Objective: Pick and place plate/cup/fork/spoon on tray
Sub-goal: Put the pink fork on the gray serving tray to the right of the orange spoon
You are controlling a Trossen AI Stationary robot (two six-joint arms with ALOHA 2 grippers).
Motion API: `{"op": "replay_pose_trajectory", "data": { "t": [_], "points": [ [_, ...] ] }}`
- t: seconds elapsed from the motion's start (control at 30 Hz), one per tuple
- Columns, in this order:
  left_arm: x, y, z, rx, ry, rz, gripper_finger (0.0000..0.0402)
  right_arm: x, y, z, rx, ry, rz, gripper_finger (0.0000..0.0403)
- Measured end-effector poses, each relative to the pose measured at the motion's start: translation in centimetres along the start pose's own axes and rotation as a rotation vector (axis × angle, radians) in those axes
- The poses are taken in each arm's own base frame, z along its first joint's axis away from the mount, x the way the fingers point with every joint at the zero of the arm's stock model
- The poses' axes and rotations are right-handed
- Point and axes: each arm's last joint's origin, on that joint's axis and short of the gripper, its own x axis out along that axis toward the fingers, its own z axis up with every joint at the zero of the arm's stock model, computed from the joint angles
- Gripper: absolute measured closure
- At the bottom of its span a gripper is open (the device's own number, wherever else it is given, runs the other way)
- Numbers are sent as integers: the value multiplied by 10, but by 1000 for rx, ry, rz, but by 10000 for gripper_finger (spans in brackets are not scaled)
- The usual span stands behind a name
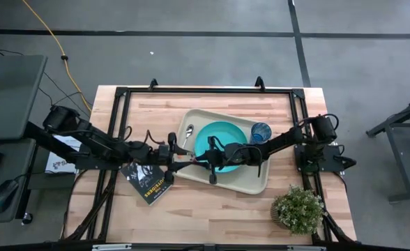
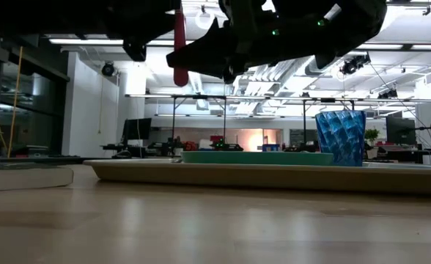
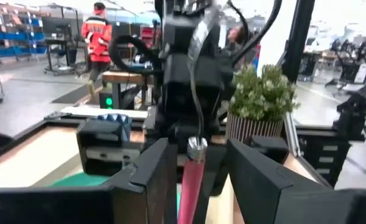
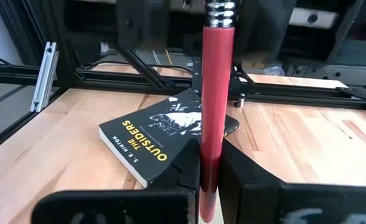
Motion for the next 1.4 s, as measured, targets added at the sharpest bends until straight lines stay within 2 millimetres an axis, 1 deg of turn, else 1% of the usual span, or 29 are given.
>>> {"op": "replay_pose_trajectory", "data": {
  "t": [0.17,0.27,0.37,0.53,0.57,0.73,0.8,0.87,1.0,1.1,1.17,1.23,1.33,1.4],
  "points": [
    [10,-3,-5,37,26,13,262,0,0,0,0,-1,-1,394],
    [12,-3,-6,41,29,21,271,0,0,0,-1,-1,-1,394],
    [12,-2,-6,48,35,44,299,0,0,0,-3,-1,-1,394],
    [9,-1,-4,76,74,59,379,0,0,0,-7,0,-4,394],
    [8,0,-3,77,79,62,388,0,0,0,-7,-1,-5,394],
    [7,0,-3,73,82,62,388,0,0,0,-4,3,-5,392],
    [7,1,-4,75,97,66,395,0,0,-1,-4,21,-7,373],
    [7,3,-6,75,123,80,397,-4,-1,0,-11,68,-35,341],
    [-1,9,1,76,165,140,399,-17,-3,8,-34,172,-136,273],
    [-10,14,6,78,213,197,399,-27,-3,13,-44,246,-173,238],
    [-16,17,9,71,235,234,400,-35,-5,17,-29,287,-198,224],
    [-21,20,8,47,282,258,400,-43,-6,21,-6,328,-217,218],
    [-23,34,1,-71,337,314,401,-55,-8,30,33,353,-240,216],
    [-21,47,-6,-185,389,277,401,-62,-8,36,46,358,-241,216]
  ]
}}
